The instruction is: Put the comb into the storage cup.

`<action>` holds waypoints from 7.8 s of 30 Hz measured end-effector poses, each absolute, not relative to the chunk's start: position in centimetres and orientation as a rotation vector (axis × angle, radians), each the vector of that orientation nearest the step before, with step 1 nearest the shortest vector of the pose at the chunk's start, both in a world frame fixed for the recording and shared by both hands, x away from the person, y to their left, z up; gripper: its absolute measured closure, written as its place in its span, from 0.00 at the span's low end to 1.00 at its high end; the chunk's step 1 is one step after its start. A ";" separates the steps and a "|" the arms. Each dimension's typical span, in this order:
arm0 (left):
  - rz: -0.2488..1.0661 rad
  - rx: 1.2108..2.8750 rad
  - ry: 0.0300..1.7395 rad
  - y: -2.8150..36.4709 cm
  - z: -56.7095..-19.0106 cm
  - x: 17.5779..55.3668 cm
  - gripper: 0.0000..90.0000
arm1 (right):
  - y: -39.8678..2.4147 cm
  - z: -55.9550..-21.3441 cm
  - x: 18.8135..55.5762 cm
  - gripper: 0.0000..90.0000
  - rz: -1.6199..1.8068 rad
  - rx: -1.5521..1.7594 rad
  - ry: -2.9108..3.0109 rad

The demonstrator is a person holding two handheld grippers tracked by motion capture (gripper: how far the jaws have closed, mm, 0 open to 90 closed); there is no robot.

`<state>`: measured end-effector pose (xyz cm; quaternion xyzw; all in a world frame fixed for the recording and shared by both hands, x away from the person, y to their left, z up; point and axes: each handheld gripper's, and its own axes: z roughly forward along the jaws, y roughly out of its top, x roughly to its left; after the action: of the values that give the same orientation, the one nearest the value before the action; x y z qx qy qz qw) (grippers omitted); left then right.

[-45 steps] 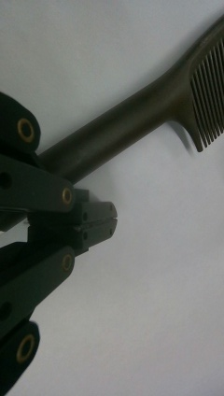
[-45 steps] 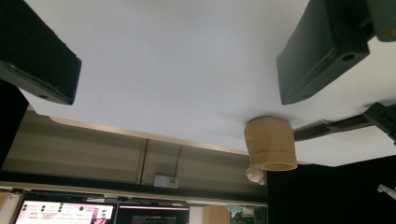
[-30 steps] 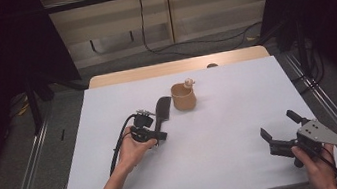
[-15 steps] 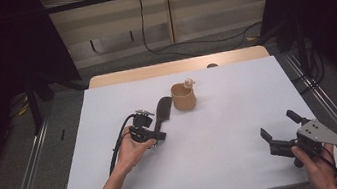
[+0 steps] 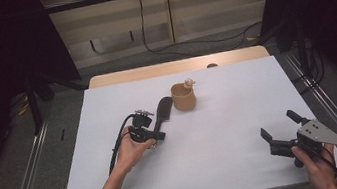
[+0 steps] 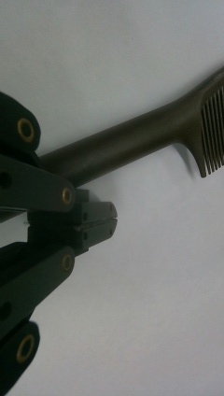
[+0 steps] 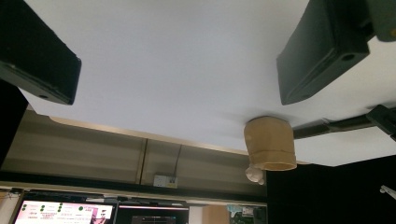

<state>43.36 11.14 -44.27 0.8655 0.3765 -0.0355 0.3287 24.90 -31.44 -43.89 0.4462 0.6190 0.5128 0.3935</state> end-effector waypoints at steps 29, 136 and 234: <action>0.093 2.108 1.116 12.7 -42.0 43.5 0.33 | -31.4 -43.9 24.9 0.00 1.301 1.124 1.572; 0.126 2.477 1.452 6.5 -42.2 48.6 0.79 | -31.4 -44.0 25.0 0.00 1.296 1.116 1.586; 0.536 1.799 0.898 11.7 -37.0 45.7 0.81 | -31.3 -44.0 25.0 0.00 1.307 1.112 1.589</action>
<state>45.66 11.71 -36.99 0.7458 0.3721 0.2221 0.5059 24.97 -31.32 -44.00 0.4376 0.6254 0.5146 0.3907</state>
